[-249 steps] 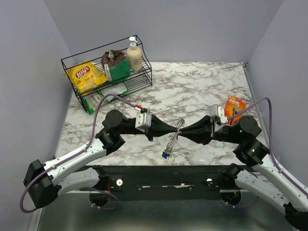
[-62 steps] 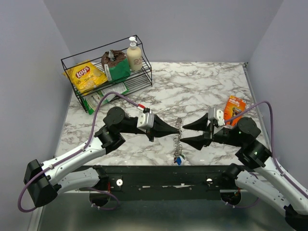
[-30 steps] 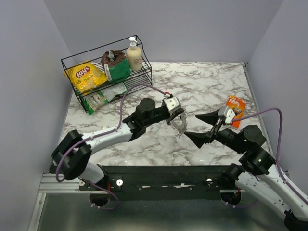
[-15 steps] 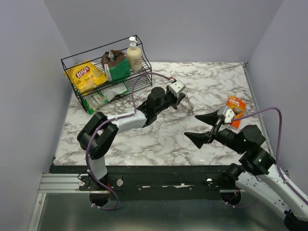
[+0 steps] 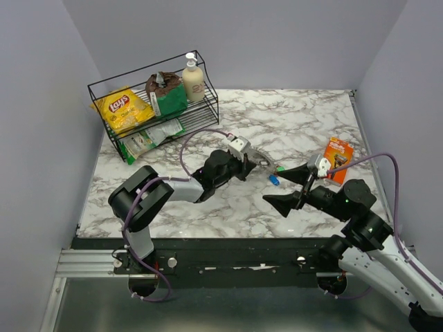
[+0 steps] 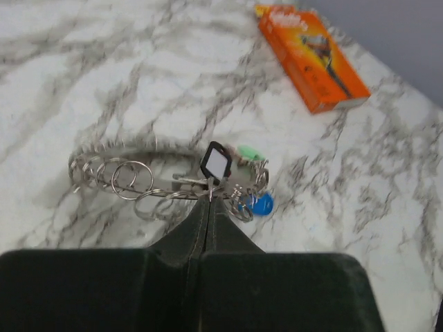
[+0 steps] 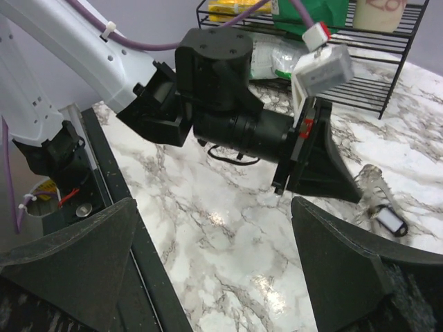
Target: Put the keys on the keyring
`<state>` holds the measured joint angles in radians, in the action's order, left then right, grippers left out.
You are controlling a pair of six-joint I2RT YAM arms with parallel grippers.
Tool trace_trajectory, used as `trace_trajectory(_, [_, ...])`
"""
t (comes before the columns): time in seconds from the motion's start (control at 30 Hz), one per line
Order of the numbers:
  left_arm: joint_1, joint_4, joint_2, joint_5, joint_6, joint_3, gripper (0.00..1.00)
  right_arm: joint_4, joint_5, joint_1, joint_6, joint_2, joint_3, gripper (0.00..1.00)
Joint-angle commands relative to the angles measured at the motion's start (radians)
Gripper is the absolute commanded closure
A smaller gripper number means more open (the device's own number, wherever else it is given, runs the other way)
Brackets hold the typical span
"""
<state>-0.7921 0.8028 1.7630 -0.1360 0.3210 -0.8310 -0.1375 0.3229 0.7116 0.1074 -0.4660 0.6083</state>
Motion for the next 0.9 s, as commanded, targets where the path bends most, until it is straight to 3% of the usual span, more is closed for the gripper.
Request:
trace_trajectory(0.0, [-0.019,-0.045,0.024,0.065,0.05,0.093,1.0,-0.022,0.027,0.0,0.015,0.0,-0.01,0.0])
trace_trajectory(0.63, [-0.079,-0.097,-0.017,0.085,0.056,0.191,1.0,-0.024,0.062,0.002,0.034,-0.031,-0.001,0.0])
trace_trajectory(0.87, [-0.113,-0.116,-0.071,0.128,0.044,0.231,0.84,-0.022,0.077,0.002,0.044,-0.049,0.008,0.0])
